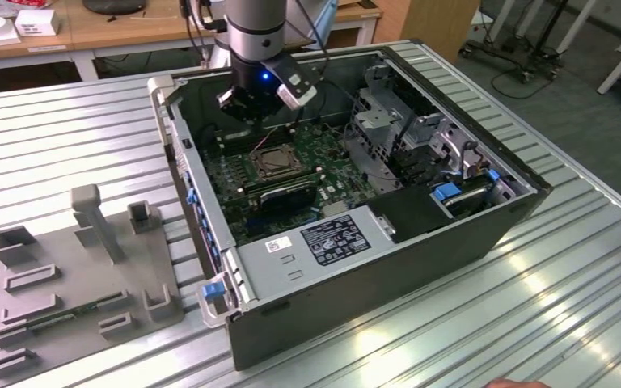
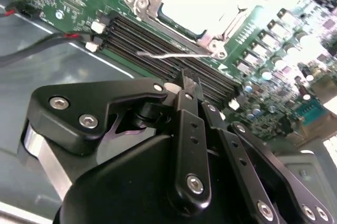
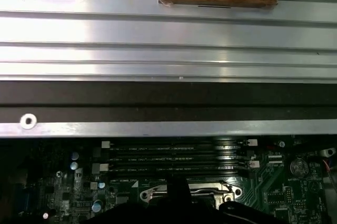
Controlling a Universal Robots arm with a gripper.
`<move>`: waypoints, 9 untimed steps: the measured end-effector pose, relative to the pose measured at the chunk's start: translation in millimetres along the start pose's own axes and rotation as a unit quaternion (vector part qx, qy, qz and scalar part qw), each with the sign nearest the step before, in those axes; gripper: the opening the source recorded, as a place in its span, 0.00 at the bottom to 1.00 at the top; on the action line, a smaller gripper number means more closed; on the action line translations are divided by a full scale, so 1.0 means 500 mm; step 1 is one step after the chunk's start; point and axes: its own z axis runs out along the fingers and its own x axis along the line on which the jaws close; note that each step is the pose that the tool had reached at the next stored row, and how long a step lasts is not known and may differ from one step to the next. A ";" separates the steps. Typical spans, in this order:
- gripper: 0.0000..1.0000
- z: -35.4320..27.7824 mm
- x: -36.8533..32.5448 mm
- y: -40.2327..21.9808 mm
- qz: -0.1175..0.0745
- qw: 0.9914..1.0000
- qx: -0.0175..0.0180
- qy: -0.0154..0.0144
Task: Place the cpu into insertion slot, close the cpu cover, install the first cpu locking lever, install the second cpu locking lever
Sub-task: 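Install the first cpu locking lever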
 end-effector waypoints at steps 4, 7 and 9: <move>0.11 0.011 -0.012 -0.003 0.000 1.000 -0.001 0.000; 0.11 0.019 -0.019 -0.004 0.001 1.000 -0.002 0.000; 0.11 0.020 -0.019 -0.004 0.001 1.000 -0.002 0.000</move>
